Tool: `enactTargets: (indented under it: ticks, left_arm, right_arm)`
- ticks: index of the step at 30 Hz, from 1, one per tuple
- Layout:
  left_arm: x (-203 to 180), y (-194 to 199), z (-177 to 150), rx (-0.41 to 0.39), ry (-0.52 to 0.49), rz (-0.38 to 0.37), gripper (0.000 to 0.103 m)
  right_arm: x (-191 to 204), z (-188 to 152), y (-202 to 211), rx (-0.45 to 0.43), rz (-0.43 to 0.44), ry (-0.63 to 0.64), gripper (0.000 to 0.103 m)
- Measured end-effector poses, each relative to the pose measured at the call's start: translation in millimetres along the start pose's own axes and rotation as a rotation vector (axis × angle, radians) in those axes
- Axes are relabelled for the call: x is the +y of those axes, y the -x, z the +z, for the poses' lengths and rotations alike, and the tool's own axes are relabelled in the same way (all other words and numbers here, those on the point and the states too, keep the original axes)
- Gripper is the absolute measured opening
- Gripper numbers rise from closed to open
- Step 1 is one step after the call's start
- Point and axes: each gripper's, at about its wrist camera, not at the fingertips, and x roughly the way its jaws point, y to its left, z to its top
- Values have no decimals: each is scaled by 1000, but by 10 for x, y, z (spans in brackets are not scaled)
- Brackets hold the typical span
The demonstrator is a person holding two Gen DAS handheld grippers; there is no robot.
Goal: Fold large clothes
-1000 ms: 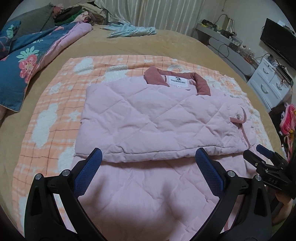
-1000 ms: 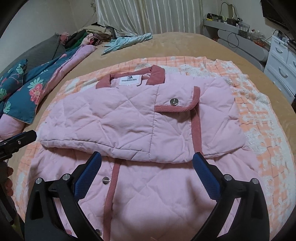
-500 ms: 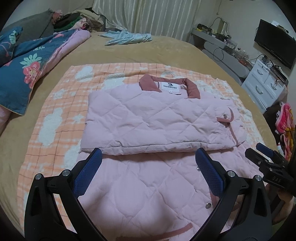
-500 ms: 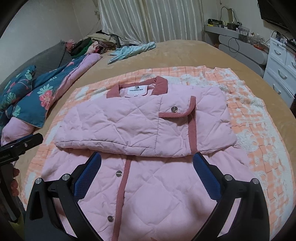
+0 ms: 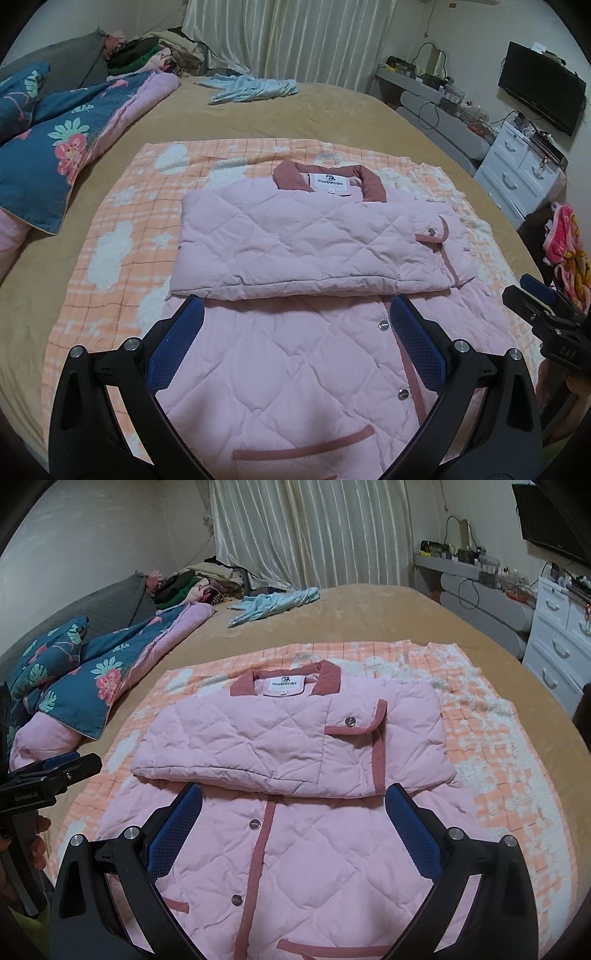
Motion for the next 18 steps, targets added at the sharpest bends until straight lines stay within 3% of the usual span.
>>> enactTargets:
  ticks: [18]
  left_arm:
    - [56, 427, -195, -63, 3, -7, 95]
  right_arm:
    - [96, -59, 583, -95, -8, 52, 99]
